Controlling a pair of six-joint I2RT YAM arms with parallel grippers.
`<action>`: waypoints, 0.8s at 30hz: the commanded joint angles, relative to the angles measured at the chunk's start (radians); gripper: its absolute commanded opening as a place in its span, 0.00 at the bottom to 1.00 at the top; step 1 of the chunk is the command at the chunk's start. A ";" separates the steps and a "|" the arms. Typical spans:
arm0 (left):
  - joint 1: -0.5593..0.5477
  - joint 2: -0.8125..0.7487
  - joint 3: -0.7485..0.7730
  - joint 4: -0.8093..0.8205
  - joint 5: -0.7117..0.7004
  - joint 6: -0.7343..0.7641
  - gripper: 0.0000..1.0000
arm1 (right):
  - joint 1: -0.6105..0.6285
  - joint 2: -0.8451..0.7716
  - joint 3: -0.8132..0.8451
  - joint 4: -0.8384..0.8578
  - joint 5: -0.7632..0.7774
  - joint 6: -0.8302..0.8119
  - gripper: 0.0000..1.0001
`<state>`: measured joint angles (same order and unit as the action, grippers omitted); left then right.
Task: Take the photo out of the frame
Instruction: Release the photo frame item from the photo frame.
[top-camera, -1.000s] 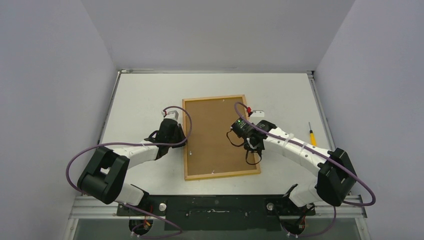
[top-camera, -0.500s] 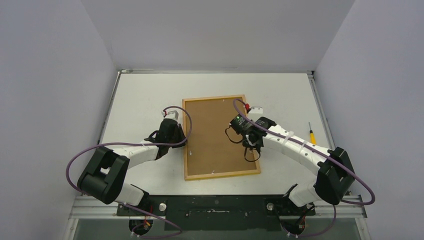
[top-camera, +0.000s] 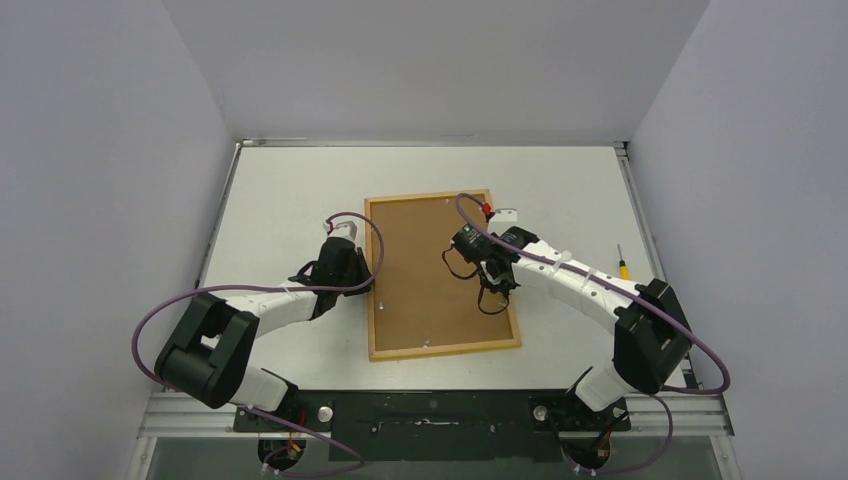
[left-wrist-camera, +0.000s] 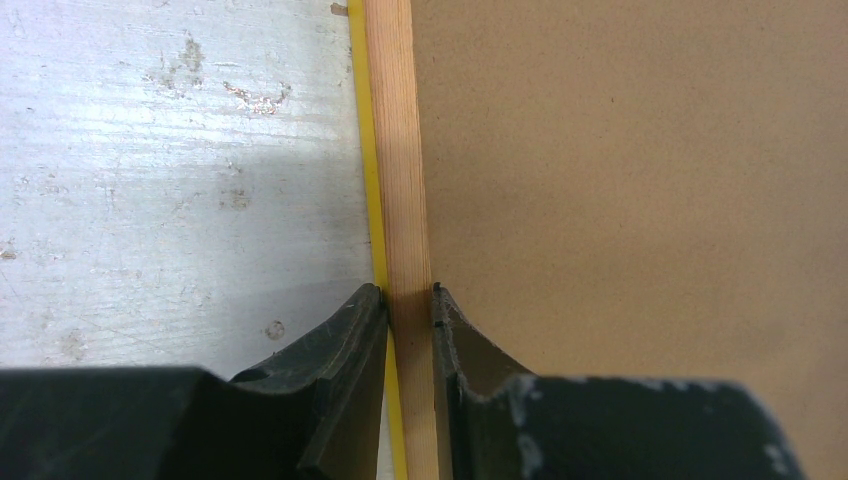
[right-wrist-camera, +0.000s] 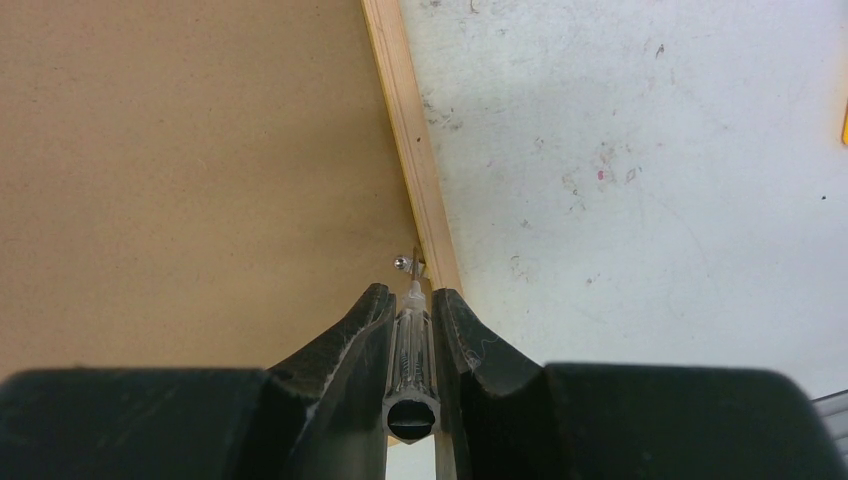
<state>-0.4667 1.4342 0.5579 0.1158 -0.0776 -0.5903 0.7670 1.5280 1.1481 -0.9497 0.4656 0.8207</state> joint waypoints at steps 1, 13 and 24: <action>0.012 -0.020 0.027 0.027 -0.012 0.007 0.19 | -0.006 0.005 0.021 0.019 0.050 -0.009 0.05; 0.012 -0.021 0.027 0.025 -0.012 0.009 0.19 | -0.006 0.014 -0.017 0.003 -0.006 -0.023 0.05; 0.013 -0.021 0.027 0.025 -0.012 0.007 0.19 | -0.005 -0.016 -0.040 -0.011 -0.063 -0.043 0.05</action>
<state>-0.4664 1.4342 0.5579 0.1158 -0.0772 -0.5903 0.7654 1.5333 1.1297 -0.9394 0.4541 0.7933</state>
